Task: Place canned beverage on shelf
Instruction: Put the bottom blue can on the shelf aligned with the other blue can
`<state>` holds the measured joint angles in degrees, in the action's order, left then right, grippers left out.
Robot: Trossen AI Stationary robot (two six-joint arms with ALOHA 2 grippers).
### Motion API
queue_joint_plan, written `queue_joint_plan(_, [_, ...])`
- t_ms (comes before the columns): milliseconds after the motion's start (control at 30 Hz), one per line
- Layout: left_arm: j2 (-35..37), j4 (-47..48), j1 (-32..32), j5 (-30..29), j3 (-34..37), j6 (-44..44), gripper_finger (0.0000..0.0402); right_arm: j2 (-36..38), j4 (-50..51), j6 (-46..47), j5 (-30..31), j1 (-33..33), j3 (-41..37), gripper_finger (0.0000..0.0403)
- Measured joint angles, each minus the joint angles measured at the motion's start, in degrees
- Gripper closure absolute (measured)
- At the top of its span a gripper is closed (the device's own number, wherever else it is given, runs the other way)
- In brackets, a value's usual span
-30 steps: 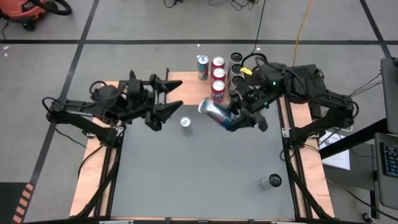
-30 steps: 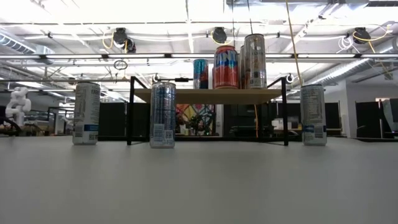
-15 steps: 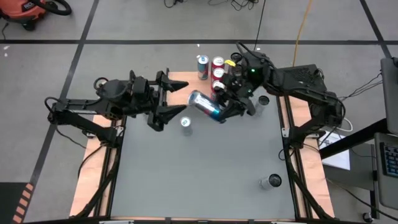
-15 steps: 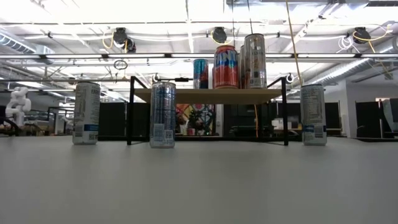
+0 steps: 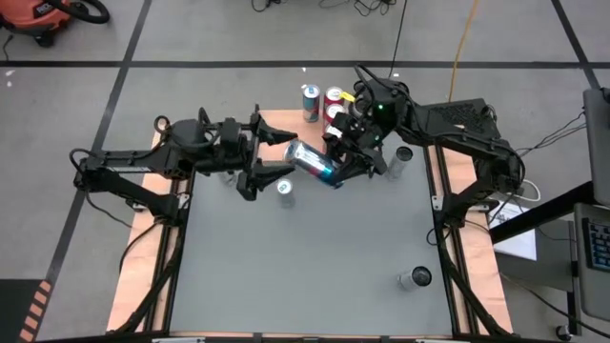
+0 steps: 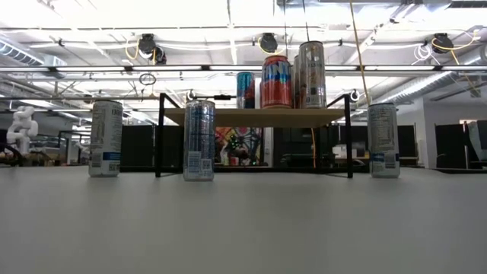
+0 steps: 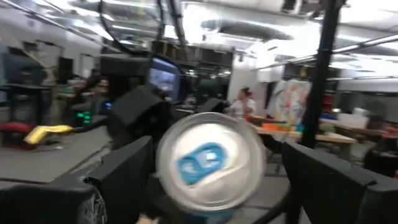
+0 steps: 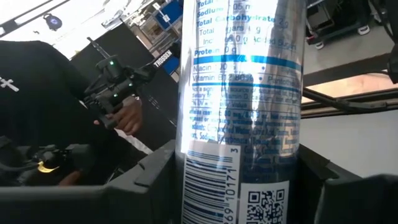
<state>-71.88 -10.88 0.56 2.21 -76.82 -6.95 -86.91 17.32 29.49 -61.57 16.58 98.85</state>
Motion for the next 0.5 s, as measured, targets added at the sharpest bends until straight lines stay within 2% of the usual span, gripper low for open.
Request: queue_joint_plan(500, [0.0, 2.33, -0.22, 1.81, 0.0, -3.48, 0.0043, -0.03, -0.31, -0.37, 2.98, -0.04, 0.0, 0.0206])
